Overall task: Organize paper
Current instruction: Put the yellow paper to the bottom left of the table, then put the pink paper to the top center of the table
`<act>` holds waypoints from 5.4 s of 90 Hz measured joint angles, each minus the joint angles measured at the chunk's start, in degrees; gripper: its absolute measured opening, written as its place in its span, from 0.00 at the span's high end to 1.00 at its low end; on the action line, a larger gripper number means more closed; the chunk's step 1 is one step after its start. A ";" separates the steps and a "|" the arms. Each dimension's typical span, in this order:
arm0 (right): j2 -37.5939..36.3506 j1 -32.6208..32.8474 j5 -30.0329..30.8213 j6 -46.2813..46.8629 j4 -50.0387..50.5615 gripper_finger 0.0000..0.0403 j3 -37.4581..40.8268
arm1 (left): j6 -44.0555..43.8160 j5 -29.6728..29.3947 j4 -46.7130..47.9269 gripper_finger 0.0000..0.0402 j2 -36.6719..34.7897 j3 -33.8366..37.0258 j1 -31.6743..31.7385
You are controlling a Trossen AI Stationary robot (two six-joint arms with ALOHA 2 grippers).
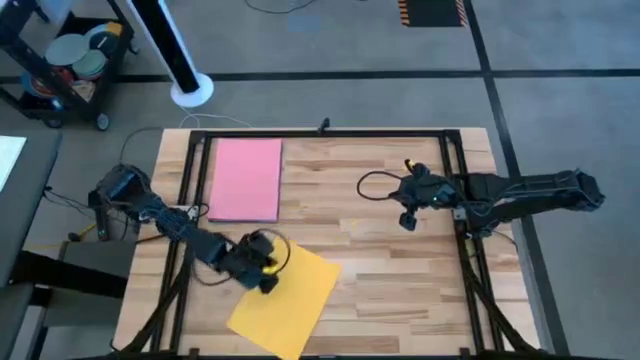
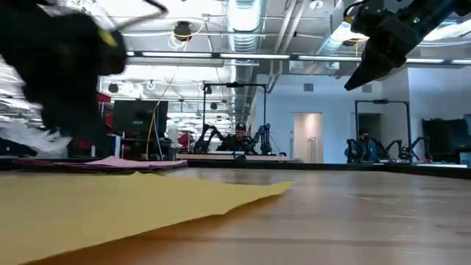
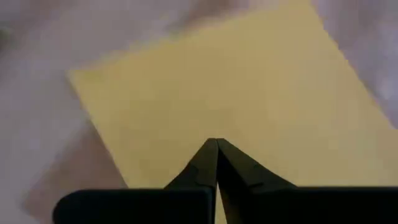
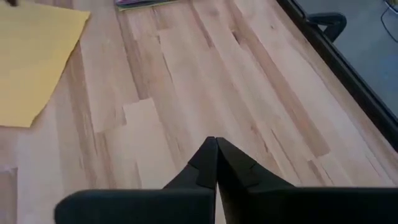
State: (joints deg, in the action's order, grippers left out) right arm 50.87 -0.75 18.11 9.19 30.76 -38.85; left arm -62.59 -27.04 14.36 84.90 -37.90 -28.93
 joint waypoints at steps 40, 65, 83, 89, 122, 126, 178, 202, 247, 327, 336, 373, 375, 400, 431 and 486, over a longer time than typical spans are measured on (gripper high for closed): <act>0.00 0.00 0.02 -0.32 0.63 1.00 0.00 | -3.76 4.27 2.74 1.00 6.74 -0.34 3.77; 0.00 -0.01 0.01 -0.15 0.57 1.00 0.00 | -16.86 4.20 23.97 1.00 -1.16 0.12 -2.81; 0.00 0.00 0.02 -0.09 0.51 1.00 0.00 | -24.78 -0.68 31.70 1.00 -4.83 0.14 -5.14; 0.00 -0.02 0.00 0.01 0.50 1.00 0.00 | -25.06 -1.85 31.56 1.00 -5.07 0.10 -5.18; 0.01 0.00 0.02 -0.10 0.41 1.00 0.00 | -0.87 -0.92 8.21 1.00 -2.94 -0.35 -2.14; 0.01 0.00 0.02 -0.25 0.25 1.00 0.00 | 0.02 0.47 6.94 1.00 -1.99 -0.34 -0.68; 0.01 -0.02 0.02 -0.59 0.52 1.00 0.00 | -2.90 2.89 12.65 1.00 1.88 -0.37 2.29; 0.01 0.00 0.02 -0.58 0.55 1.00 0.00 | -9.80 2.45 19.77 1.00 0.85 -0.32 0.45; 0.00 0.00 0.02 -0.55 0.55 1.00 0.00 | -12.28 3.92 20.24 1.00 -0.85 -0.30 -3.04; 0.11 -0.02 -0.11 0.03 -0.02 1.00 0.00 | 19.35 -2.26 27.83 1.00 -10.18 -2.39 7.22; 0.11 -0.02 -0.11 0.00 0.00 1.00 0.00 | 23.85 -3.24 28.44 1.00 -9.06 -2.39 10.29; 0.13 -0.02 -0.09 -0.26 0.28 1.00 0.00 | 34.92 -1.91 28.38 0.77 -4.46 -1.06 18.62; 0.13 -0.02 -0.08 -0.31 0.29 1.00 0.00 | 35.12 -1.44 28.41 0.76 -4.07 -0.91 18.83; 0.13 -0.07 -0.07 -0.62 0.20 1.00 0.00 | 35.30 -4.15 28.15 0.72 -1.49 -0.36 21.36; 0.13 -0.07 -0.04 -0.61 0.06 1.00 0.00 | 38.38 -3.20 28.00 0.97 -1.53 -0.34 24.77; 0.13 -0.07 -0.02 -0.57 0.06 1.00 0.00 | 44.43 4.35 8.17 1.00 -1.55 -4.86 24.70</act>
State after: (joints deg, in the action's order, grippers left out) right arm 51.00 -0.82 18.09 8.62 30.83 -38.85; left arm -18.16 -22.69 22.53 83.35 -42.76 -4.23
